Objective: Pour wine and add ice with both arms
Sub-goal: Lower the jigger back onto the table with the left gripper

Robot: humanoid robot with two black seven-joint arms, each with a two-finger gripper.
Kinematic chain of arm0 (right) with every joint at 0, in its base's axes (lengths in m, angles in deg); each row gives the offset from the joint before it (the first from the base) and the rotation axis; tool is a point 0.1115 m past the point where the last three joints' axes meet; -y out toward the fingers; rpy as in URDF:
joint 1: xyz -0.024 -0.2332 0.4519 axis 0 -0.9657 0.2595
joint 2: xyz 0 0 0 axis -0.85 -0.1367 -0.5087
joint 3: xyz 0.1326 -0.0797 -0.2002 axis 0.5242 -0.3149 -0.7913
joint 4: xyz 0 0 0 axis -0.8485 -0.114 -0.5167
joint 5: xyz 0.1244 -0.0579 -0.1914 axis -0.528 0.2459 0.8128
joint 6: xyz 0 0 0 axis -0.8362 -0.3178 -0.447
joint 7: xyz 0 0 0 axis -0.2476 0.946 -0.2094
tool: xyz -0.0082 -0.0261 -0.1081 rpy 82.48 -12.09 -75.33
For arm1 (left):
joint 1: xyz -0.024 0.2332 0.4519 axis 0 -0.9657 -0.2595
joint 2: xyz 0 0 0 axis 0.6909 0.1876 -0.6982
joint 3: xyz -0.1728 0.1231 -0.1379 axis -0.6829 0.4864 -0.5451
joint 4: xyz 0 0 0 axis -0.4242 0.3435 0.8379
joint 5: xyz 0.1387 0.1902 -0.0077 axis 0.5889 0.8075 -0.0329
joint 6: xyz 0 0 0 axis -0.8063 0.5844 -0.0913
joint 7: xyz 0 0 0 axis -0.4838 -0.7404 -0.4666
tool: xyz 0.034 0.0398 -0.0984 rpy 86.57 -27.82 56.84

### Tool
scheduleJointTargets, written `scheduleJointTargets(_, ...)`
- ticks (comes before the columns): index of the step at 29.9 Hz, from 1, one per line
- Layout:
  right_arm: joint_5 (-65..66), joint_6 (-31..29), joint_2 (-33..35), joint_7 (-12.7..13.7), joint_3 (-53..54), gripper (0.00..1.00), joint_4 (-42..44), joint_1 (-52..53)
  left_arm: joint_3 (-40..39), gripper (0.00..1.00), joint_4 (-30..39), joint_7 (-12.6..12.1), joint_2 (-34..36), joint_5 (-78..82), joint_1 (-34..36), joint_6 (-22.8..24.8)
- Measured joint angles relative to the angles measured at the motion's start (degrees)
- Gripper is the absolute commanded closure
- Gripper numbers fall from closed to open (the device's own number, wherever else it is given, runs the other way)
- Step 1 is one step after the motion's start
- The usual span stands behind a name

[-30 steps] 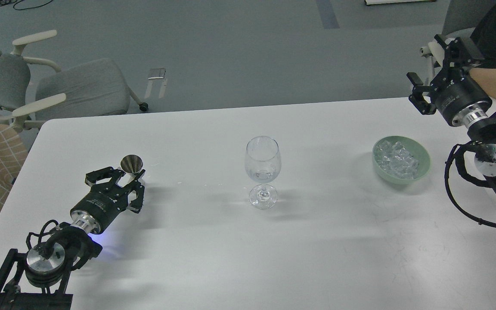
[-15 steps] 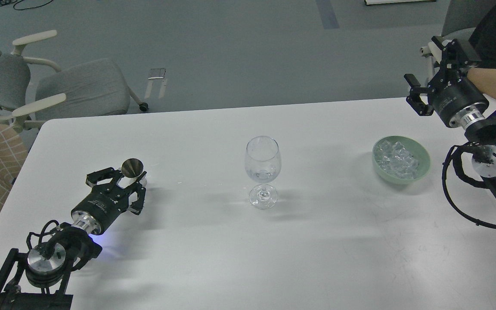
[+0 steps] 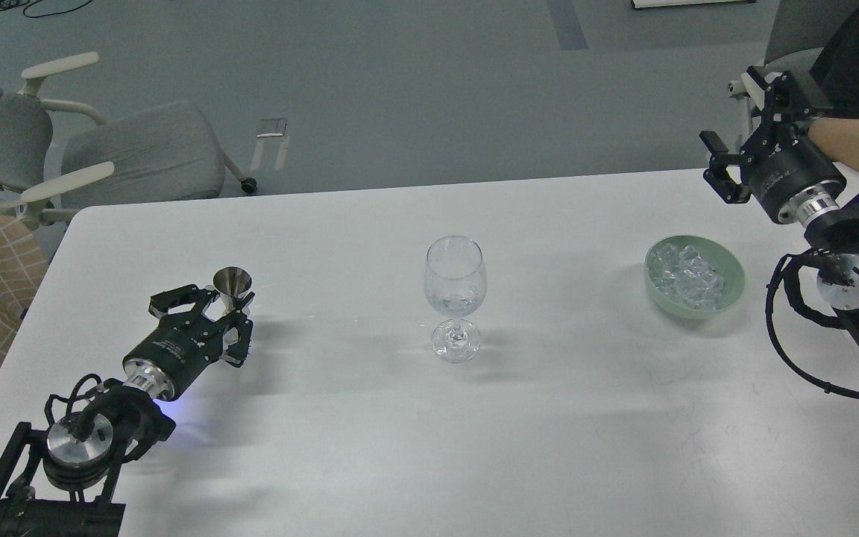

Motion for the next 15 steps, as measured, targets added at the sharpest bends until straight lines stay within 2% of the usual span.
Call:
scheduleJointTargets(11, 0.17, 0.0, 0.0, -0.01, 0.0, 0.0, 0.0, 0.04, -0.42, 0.64, 0.0, 0.06, -0.01, -0.11, 0.03, -0.01)
scheduleJointTargets(15, 0.17, 0.0, 0.0, -0.02, 0.0, 0.0, 0.0, 0.04, -0.51, 0.56, 0.0, 0.07, 0.0, -0.23, 0.05, 0.06)
